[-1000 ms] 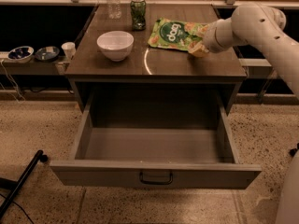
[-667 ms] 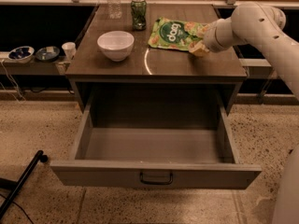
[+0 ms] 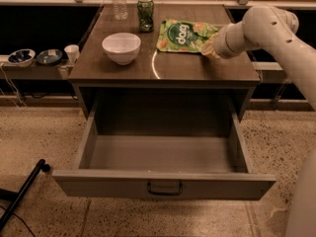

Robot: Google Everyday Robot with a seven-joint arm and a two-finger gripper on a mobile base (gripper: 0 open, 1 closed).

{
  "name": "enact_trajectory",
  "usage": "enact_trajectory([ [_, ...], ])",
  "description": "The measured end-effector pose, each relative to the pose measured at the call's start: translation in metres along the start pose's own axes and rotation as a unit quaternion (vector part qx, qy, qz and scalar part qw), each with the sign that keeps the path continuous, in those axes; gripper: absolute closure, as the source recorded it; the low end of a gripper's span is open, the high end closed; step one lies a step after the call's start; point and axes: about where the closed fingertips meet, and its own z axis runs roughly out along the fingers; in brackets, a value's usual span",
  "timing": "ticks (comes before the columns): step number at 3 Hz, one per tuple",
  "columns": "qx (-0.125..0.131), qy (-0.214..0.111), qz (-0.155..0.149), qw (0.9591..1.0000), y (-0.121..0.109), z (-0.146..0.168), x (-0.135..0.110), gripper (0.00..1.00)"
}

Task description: Place green rice chip bag into top drawer

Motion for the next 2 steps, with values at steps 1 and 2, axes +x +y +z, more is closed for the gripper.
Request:
enact_trajectory([
  [1, -0.003, 0.0, -0.001, 1.0, -0.001, -0.003, -0.002, 1.0],
  [2, -0.021, -0.019, -0.011, 0.9996, 0.017, -0.023, -0.016, 1.0],
])
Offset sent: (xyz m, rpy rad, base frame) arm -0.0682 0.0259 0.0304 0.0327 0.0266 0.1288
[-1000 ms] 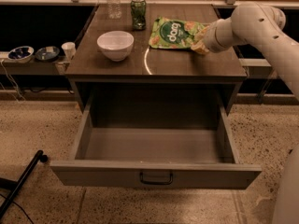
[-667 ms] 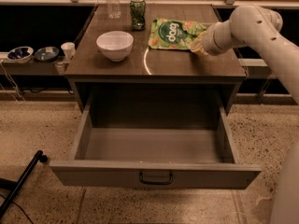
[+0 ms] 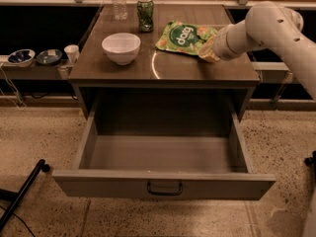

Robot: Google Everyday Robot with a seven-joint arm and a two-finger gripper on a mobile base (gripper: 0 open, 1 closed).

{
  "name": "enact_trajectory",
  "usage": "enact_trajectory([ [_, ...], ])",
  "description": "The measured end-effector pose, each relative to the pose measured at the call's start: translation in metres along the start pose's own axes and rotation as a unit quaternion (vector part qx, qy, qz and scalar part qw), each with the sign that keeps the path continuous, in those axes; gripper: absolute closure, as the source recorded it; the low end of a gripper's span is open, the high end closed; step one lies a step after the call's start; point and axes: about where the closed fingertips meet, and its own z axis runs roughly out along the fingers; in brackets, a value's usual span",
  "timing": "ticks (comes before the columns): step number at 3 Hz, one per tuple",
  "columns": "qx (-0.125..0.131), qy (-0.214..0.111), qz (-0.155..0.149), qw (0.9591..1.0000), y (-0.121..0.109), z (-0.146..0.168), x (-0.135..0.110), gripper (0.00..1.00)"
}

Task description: Place green rice chip bag into top drawer

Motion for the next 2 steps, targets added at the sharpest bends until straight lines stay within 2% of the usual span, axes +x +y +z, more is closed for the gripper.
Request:
enact_trajectory([
  [1, -0.013, -0.035, -0.006, 0.9993, 0.017, -0.026, -0.023, 1.0],
  [2, -0.005, -0.068, -0.014, 0.9976, 0.027, -0.061, -0.047, 1.0],
])
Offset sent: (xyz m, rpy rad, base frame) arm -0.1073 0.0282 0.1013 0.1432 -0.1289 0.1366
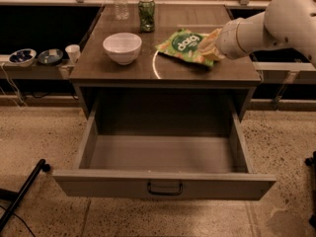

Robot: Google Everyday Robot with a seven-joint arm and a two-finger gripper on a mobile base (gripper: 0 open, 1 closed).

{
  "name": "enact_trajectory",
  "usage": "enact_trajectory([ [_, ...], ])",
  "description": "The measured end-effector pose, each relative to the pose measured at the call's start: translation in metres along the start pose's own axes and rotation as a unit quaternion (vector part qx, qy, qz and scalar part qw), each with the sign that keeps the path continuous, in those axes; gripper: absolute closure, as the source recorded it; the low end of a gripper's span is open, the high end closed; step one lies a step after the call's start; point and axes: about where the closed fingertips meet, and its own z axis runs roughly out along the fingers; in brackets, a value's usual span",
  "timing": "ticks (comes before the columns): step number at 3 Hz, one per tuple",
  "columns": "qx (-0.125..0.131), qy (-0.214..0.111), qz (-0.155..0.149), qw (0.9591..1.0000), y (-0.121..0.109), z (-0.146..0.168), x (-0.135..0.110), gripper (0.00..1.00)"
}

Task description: Place green rice chip bag into top drawer

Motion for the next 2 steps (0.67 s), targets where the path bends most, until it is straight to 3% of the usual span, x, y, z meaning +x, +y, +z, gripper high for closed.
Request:
enact_trajectory([
  [1, 0.011, -0.009, 0.008, 0.9999, 0.017, -0.035, -0.01, 1.0],
  [2, 0.002, -0.006, 0.036, 0.9993, 0.051, -0.048, 0.003, 0.98],
])
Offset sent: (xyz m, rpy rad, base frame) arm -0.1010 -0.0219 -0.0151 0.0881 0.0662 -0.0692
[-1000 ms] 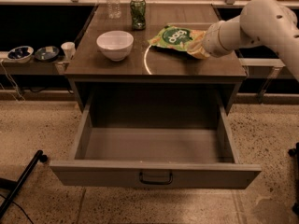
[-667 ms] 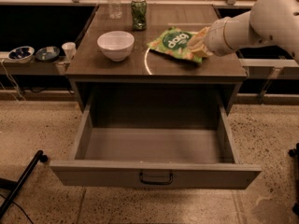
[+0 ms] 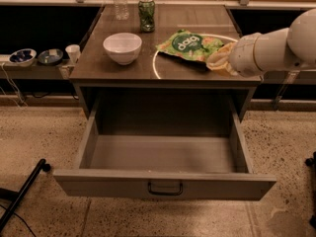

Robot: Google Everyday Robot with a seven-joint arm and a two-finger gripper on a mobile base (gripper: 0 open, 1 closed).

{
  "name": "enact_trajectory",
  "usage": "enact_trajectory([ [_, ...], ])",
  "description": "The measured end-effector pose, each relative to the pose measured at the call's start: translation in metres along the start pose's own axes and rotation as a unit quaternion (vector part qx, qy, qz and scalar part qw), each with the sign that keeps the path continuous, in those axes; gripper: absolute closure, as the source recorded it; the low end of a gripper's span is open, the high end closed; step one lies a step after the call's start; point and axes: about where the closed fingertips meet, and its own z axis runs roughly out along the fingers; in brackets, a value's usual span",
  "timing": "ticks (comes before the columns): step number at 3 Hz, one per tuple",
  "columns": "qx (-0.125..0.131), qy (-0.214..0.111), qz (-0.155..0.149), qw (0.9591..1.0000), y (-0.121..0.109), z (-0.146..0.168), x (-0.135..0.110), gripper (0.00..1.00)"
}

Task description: Place green rice chip bag into top drawer

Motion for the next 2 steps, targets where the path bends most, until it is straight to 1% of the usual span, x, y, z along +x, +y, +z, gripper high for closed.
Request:
enact_trajectory([
  [1, 0.0, 0.0, 0.0, 1.0, 0.0, 0.0, 0.0, 0.75],
  [2, 0.009, -0.002, -0.025, 0.9996, -0.01, 0.012, 0.002, 0.44],
])
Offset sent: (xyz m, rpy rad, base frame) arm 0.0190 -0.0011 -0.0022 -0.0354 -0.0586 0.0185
